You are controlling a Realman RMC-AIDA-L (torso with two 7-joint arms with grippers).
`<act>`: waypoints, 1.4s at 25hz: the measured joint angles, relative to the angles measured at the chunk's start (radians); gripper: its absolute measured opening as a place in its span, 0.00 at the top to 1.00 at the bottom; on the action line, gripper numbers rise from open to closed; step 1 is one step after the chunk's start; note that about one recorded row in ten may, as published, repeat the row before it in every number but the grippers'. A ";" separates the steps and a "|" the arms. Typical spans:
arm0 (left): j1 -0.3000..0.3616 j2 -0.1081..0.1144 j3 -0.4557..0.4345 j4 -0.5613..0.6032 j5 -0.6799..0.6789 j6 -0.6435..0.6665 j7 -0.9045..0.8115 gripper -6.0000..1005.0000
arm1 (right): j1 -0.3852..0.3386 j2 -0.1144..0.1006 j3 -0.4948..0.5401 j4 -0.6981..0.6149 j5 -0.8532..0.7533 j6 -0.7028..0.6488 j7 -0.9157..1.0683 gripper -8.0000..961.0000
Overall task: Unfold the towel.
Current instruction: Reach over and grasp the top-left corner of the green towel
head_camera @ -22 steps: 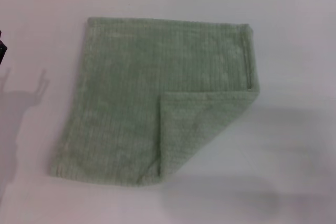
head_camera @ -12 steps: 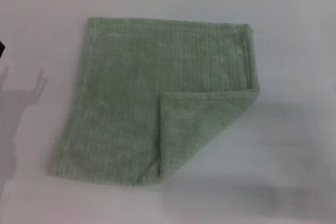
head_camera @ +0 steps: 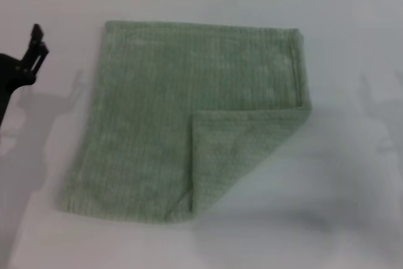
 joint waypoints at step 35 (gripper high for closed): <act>0.111 0.075 -0.077 -0.966 0.215 -1.305 0.072 0.97 | 0.028 0.003 0.636 1.273 -0.722 2.365 -0.006 0.27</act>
